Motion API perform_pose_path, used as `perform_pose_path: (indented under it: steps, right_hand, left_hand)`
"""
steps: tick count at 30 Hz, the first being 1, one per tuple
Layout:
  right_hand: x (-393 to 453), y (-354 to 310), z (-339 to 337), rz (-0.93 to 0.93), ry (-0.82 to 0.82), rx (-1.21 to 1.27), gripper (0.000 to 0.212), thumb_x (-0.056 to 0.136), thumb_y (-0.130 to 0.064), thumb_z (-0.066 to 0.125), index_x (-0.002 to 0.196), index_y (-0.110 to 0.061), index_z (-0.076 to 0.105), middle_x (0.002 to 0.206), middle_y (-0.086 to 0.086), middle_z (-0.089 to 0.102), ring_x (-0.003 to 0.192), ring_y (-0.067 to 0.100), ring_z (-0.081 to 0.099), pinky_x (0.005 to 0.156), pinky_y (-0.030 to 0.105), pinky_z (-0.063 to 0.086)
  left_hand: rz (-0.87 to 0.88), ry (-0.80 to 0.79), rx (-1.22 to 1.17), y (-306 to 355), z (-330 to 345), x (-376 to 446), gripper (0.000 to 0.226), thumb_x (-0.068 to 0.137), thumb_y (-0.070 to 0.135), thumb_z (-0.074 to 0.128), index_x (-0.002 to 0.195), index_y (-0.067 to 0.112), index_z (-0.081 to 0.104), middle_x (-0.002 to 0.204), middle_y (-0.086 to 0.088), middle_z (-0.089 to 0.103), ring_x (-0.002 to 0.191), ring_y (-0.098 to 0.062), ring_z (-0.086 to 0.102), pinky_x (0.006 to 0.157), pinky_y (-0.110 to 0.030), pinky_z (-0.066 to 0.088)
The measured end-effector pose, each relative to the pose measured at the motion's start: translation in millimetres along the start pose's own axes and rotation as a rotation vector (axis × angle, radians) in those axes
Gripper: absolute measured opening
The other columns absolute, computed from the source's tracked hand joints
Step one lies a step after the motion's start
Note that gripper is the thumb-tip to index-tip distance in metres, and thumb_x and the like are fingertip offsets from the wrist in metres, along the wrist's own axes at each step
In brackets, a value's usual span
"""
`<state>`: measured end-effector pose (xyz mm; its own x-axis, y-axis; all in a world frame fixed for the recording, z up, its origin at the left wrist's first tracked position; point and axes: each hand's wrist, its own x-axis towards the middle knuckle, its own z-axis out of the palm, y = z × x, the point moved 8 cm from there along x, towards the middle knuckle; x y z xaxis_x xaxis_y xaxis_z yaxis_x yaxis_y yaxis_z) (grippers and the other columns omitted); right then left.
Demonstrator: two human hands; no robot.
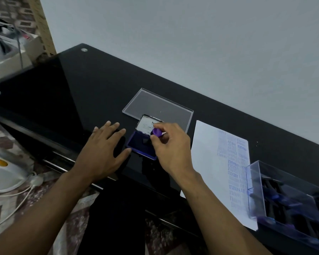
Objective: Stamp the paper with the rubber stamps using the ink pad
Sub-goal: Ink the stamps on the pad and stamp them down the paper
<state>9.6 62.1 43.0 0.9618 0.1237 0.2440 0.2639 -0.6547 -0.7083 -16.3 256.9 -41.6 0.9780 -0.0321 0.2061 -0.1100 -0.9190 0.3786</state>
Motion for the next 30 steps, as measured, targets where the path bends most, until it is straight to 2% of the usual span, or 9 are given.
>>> perform_pose_path:
  steps: [4, 7, 12, 17, 24, 28, 30]
  right_hand:
    - [2.9, -7.1, 12.5, -0.058, -0.075, -0.079, 0.027, 0.09, -0.022, 0.07, 0.117, -0.021, 0.068, 0.119, -0.004, 0.063, 0.101, 0.01, 0.062, 0.093, 0.03, 0.055]
    - [4.6, -10.6, 16.5, -0.088, -0.115, -0.129, 0.029, 0.091, -0.022, 0.068, 0.12, -0.019, 0.067, 0.122, -0.003, 0.062, 0.106, 0.011, 0.06, 0.098, 0.029, 0.052]
    - [7.0, -10.9, 24.4, -0.101, -0.148, -0.166, 0.031, 0.092, -0.021, 0.067, 0.122, -0.02, 0.066, 0.123, -0.002, 0.061, 0.105, 0.012, 0.06, 0.096, 0.028, 0.052]
    - [7.1, -6.4, 29.2, -0.096, -0.166, -0.209, 0.032, 0.093, -0.02, 0.066, 0.124, -0.018, 0.065, 0.126, -0.001, 0.06, 0.113, 0.012, 0.057, 0.1, 0.026, 0.048]
    - [10.5, -8.4, 28.9, -0.095, -0.16, -0.233, 0.03, 0.092, -0.019, 0.066, 0.122, -0.018, 0.067, 0.123, -0.001, 0.062, 0.109, 0.011, 0.059, 0.095, 0.019, 0.042]
    - [11.2, -8.3, 27.4, -0.081, -0.164, -0.226, 0.03, 0.09, -0.021, 0.069, 0.12, -0.019, 0.068, 0.12, -0.002, 0.063, 0.103, 0.012, 0.061, 0.096, 0.024, 0.049]
    - [11.1, -7.8, 26.6, -0.078, -0.179, -0.227, 0.028, 0.089, -0.022, 0.07, 0.117, -0.02, 0.068, 0.117, -0.004, 0.063, 0.099, 0.01, 0.061, 0.093, 0.023, 0.05]
  left_hand:
    - [0.003, -0.027, 0.049, -3.8, 7.9, 0.9, 0.08, 0.089, 0.072, 0.03, 0.15, 0.021, 0.044, 0.162, -0.003, 0.032, 0.154, -0.02, 0.013, 0.125, -0.051, 0.012]
    - [0.008, -0.031, 0.079, -4.3, 12.2, 0.2, 0.08, 0.09, 0.072, 0.027, 0.15, 0.022, 0.044, 0.162, -0.001, 0.032, 0.155, -0.019, 0.013, 0.125, -0.051, 0.01]
    - [0.004, -0.033, 0.103, -4.6, 13.2, -0.1, 0.078, 0.091, 0.072, 0.025, 0.149, 0.023, 0.046, 0.162, -0.001, 0.033, 0.154, -0.019, 0.014, 0.125, -0.051, 0.009]
    - [0.003, -0.017, 0.115, -4.6, 14.6, -0.6, 0.077, 0.092, 0.072, 0.025, 0.147, 0.023, 0.048, 0.161, -0.001, 0.034, 0.154, -0.019, 0.016, 0.125, -0.052, 0.011]
    - [0.002, -0.014, 0.126, -4.1, 14.4, -0.6, 0.078, 0.092, 0.072, 0.024, 0.147, 0.023, 0.049, 0.161, -0.002, 0.035, 0.154, -0.02, 0.017, 0.125, -0.052, 0.012]
    - [-0.001, -0.018, 0.128, -3.3, 14.0, -0.1, 0.079, 0.091, 0.072, 0.022, 0.147, 0.023, 0.049, 0.161, -0.003, 0.035, 0.154, -0.02, 0.017, 0.125, -0.052, 0.011]
    - [-0.005, -0.016, 0.132, -3.0, 13.4, 0.3, 0.08, 0.091, 0.072, 0.021, 0.148, 0.023, 0.048, 0.161, -0.002, 0.034, 0.154, -0.02, 0.017, 0.125, -0.052, 0.011]
